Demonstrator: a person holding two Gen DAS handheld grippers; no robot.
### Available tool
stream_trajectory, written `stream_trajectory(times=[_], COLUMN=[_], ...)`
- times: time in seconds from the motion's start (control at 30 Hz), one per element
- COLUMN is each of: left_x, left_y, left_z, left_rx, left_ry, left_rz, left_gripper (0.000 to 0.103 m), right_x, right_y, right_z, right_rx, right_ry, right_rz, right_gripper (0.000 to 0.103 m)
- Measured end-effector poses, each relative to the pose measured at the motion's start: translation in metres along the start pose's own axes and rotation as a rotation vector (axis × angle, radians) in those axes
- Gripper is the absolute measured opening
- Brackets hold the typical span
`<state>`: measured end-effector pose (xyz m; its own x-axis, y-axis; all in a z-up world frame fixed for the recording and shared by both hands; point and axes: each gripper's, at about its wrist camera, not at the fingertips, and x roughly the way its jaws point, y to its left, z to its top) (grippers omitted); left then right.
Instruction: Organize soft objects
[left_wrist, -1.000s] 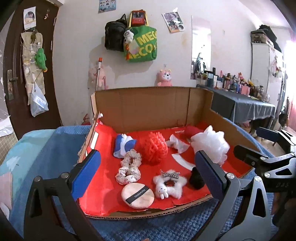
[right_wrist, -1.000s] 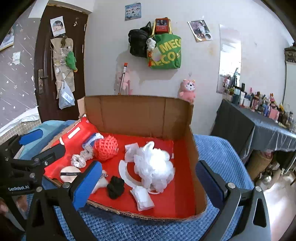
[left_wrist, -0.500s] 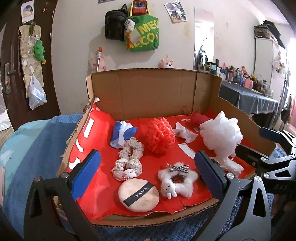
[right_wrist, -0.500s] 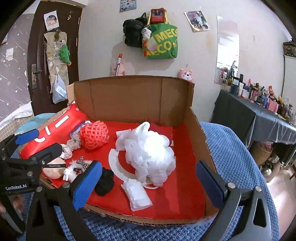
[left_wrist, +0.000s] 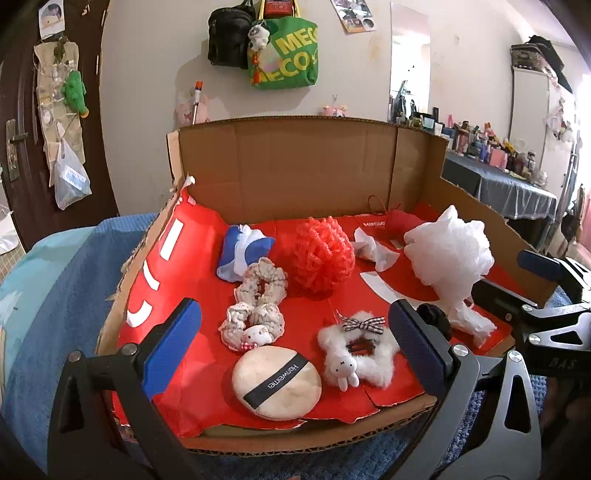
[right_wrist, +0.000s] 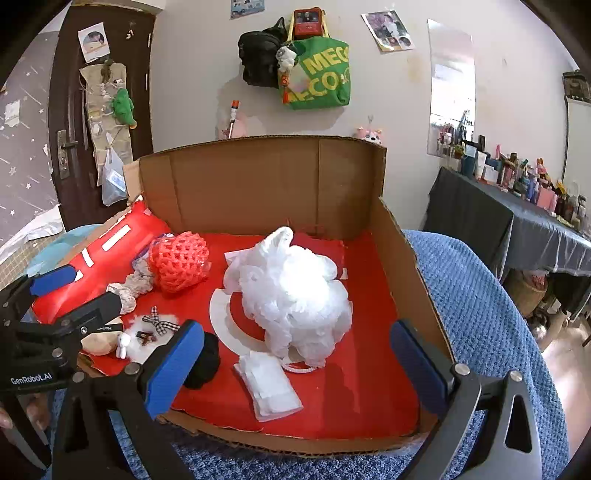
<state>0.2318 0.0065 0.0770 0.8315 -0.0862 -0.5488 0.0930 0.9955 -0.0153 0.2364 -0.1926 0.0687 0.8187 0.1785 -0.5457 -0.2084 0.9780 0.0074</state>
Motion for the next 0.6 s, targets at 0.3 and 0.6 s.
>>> stream_trajectory(times=[0.3, 0.6], left_x=[0.0054, 0.0062], left_y=[0.0008, 0.0016], left_z=[-0.0015, -0.0017], left_rx=[-0.005, -0.006], left_ry=[0.022, 0.023], left_rz=[0.002, 0.002], left_gripper=[0.103, 0.103], right_x=[0.0016, 0.0023], right_y=[0.0009, 0.0001], right_z=[-0.0004, 0.0002], right_rx=[-0.011, -0.012], right_ry=[-0.001, 0.000], right_rz=[-0.018, -0.021], right_gripper=[0.103, 0.103])
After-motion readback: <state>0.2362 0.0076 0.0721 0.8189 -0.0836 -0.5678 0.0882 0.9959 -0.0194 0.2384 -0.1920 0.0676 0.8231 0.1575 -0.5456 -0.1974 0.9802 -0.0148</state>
